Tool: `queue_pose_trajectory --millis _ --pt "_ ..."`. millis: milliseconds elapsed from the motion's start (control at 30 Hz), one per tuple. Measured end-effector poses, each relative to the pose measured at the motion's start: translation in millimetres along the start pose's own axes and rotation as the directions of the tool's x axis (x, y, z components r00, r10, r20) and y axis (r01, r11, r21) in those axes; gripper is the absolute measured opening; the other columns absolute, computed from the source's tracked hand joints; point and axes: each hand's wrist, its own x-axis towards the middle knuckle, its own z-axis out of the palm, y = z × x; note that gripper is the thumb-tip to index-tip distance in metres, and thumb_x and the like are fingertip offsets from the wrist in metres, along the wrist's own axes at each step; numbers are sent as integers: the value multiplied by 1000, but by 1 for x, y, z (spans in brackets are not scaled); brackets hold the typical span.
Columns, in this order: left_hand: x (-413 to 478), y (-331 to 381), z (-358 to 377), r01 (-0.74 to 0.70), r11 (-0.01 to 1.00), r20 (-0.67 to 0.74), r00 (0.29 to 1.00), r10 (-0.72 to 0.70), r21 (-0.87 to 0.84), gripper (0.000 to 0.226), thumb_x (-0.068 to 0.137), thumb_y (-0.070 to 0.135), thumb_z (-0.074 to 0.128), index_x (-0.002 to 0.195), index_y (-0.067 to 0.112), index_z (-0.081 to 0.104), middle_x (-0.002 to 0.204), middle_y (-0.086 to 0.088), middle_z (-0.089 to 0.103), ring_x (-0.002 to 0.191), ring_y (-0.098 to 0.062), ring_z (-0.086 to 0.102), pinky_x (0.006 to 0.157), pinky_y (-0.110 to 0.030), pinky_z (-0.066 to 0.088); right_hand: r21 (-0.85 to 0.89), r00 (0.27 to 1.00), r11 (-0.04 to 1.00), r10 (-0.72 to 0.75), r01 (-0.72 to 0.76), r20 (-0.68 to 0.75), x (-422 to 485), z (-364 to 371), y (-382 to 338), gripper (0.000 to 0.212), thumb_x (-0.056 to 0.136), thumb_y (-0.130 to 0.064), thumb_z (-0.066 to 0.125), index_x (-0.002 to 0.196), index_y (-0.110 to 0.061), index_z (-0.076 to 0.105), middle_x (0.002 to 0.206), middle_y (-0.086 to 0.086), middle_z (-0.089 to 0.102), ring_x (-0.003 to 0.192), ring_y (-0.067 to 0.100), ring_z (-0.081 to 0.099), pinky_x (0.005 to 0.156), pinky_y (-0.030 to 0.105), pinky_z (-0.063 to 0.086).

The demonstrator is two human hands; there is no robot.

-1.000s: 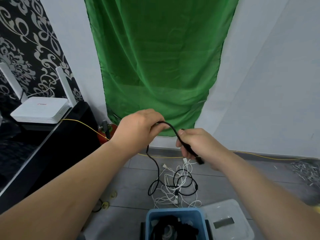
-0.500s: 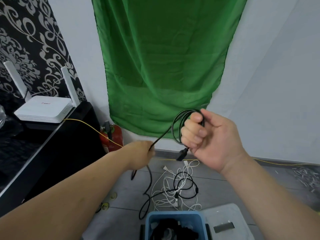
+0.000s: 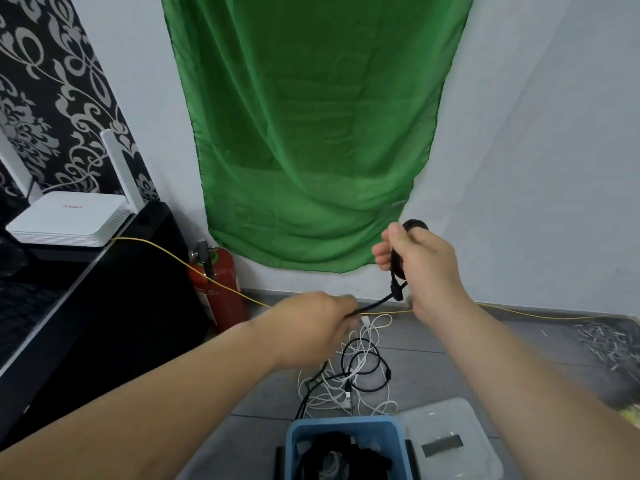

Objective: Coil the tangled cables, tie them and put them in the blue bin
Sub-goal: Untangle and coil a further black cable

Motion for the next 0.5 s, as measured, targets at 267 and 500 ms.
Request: queue_pose_trajectory --millis 267,500 --pt "5 -44 -42 -50 993 -442 892 92 105 32 96 49 45 98 27 69 88 7 68 84 -20 63 69 -41 55 -404 857 914 229 -27 461 -27 7 -19 39 106 -31 52 87 0 67 58 10 65 52 20 56 54 26 46" --pt "1 -60 -41 25 980 -549 831 89 198 36 98 47 45 94 22 71 79 6 68 76 -25 63 67 -38 52 -166 522 890 391 -425 758 -44 24 -37 43 108 -41 38 76 -17 53 56 -3 23 49 14 19 47 26 22"
